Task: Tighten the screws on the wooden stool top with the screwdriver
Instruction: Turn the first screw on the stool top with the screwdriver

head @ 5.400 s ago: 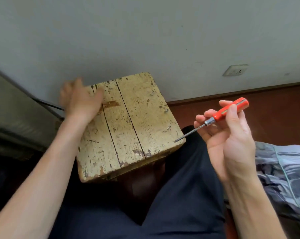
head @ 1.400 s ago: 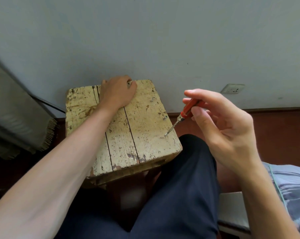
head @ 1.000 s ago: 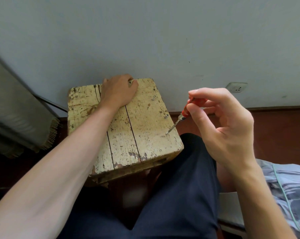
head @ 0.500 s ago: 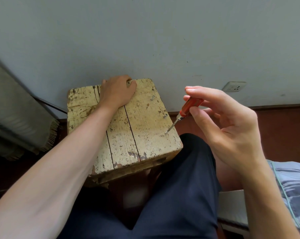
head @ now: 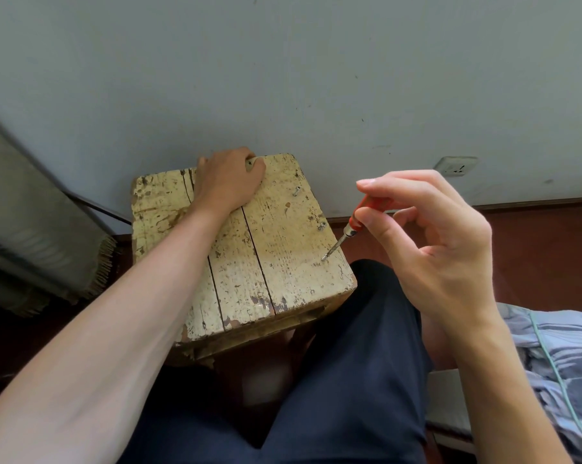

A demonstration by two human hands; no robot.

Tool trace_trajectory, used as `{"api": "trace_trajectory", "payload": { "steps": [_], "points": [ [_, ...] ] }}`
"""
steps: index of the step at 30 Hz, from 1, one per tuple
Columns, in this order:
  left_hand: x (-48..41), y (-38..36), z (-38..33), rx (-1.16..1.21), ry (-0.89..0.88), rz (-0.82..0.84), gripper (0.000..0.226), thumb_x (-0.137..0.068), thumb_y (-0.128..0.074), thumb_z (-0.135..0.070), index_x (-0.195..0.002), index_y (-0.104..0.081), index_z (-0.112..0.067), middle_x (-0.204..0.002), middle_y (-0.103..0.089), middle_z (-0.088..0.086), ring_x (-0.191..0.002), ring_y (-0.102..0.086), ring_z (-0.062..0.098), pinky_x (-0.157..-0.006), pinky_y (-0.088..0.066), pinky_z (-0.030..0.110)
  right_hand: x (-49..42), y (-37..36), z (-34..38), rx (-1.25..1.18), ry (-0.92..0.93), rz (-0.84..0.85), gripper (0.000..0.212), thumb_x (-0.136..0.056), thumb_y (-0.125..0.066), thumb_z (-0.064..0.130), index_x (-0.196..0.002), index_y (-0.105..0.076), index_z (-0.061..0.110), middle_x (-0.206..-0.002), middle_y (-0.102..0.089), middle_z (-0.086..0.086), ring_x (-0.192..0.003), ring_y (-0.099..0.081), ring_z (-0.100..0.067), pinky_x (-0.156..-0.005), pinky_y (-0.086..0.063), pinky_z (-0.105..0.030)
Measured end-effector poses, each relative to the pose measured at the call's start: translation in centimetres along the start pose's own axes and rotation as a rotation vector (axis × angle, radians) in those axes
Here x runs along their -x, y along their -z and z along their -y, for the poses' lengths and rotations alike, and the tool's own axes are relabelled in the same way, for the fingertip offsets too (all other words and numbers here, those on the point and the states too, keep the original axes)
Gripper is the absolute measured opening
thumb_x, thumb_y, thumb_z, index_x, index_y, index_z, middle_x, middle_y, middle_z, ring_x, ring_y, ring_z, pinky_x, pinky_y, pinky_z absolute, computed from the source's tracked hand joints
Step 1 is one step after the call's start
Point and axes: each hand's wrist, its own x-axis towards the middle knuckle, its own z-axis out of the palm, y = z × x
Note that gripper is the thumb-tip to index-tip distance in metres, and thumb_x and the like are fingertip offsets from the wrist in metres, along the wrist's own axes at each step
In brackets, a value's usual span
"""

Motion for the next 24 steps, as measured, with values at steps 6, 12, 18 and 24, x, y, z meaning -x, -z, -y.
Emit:
{"api": "trace_trajectory", "payload": {
  "steps": [6,12,18,24],
  "points": [
    [0.1,0.1,-0.1,0.000,-0.006,0.006,0.048,-0.100,-0.035,-0.052,-0.122,-0.067,-0.023,-0.115,-0.071,-0.001,-0.105,-0.062,0.026,-0.102,-0.036,0.046,0.2,0.4,0.2,0.000,-0.005,0.043,0.031,-0.101,-0.075,0.008,-0.129,-0.071,0.019,-0.126,-0.071,-0.001,-0.109,-0.071,-0.017,-0.081,-0.051,-0.019],
    [0.1,0.0,-0.1,0.003,0.000,0.004,0.048,-0.099,-0.035,-0.052,-0.120,-0.067,-0.024,-0.113,-0.071,0.000,-0.104,-0.062,0.027,-0.102,-0.036,0.046,0.2,1.8,0.4,-0.113,-0.056,0.212,0.040,-0.104,-0.065,0.001,-0.138,-0.068,0.023,-0.142,-0.070,0.006,-0.123,-0.073,-0.021,-0.098,-0.060,-0.040],
    [0.2,-0.1,0.0,0.010,-0.002,-0.008,0.049,-0.098,-0.035,-0.054,-0.120,-0.067,-0.024,-0.114,-0.072,0.000,-0.104,-0.063,0.027,-0.101,-0.036,0.046,0.2,1.5,0.4,-0.083,-0.041,0.173,0.036,-0.102,-0.069,-0.004,-0.132,-0.071,0.016,-0.118,-0.075,-0.001,-0.106,-0.076,-0.025,-0.089,-0.061,-0.039],
    [0.1,0.0,0.0,0.010,0.003,0.005,0.049,-0.098,-0.034,-0.053,-0.120,-0.067,-0.024,-0.114,-0.071,0.000,-0.105,-0.062,0.027,-0.102,-0.035,0.046,0.6,0.7,0.3,-0.040,-0.044,0.062,0.041,-0.100,-0.074,0.004,-0.134,-0.068,0.025,-0.114,-0.071,0.001,-0.103,-0.074,-0.021,-0.084,-0.061,-0.037]
  ]
}}
